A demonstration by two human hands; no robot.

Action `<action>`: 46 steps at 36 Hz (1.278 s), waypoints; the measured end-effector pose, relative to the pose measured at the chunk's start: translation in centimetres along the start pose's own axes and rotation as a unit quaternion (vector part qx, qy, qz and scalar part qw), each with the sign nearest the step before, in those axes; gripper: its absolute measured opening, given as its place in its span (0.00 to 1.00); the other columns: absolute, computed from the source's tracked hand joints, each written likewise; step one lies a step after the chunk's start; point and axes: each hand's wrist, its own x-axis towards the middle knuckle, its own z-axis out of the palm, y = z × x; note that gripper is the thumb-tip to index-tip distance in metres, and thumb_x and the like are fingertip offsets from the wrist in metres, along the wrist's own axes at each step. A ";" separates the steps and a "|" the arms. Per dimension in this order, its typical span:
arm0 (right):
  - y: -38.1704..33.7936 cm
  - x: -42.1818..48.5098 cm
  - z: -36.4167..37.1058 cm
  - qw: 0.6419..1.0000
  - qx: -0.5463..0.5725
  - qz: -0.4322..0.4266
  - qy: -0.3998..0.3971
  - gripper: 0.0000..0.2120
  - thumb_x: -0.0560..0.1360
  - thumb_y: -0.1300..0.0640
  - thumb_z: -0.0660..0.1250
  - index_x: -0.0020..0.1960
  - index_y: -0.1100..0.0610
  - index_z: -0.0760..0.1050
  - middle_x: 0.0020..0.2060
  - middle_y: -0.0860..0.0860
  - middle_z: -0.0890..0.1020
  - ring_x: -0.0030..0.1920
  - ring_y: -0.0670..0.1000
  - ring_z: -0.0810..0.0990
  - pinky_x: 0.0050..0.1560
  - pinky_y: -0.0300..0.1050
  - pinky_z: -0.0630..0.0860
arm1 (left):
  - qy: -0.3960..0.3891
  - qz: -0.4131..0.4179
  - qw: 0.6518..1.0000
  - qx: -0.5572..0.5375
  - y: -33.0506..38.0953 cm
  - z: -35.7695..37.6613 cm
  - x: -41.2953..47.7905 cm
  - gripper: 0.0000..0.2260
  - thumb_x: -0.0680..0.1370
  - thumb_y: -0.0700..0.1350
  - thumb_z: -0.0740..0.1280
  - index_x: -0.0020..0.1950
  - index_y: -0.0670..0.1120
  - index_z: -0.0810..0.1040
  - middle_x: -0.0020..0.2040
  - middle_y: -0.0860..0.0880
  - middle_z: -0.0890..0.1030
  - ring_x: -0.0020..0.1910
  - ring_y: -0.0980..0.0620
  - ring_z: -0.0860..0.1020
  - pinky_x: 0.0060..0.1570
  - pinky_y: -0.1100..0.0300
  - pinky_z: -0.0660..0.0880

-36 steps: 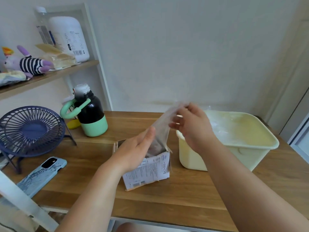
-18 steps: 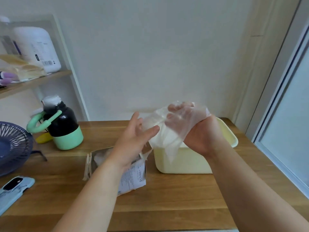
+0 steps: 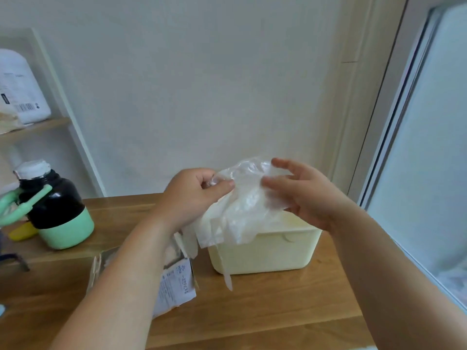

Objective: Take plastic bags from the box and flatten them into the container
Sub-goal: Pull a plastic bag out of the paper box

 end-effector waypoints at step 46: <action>4.6 4.6 -4.0 0.829 -0.557 0.042 0.039 0.28 0.76 0.54 0.66 0.74 0.49 0.62 0.67 0.49 0.71 0.65 0.49 0.71 0.54 0.35 0.63 | -0.109 -0.022 0.955 0.274 -4.1 3.9 3.5 0.21 0.75 0.55 0.71 0.67 0.54 0.75 0.68 0.55 0.73 0.68 0.54 0.69 0.64 0.59 0.67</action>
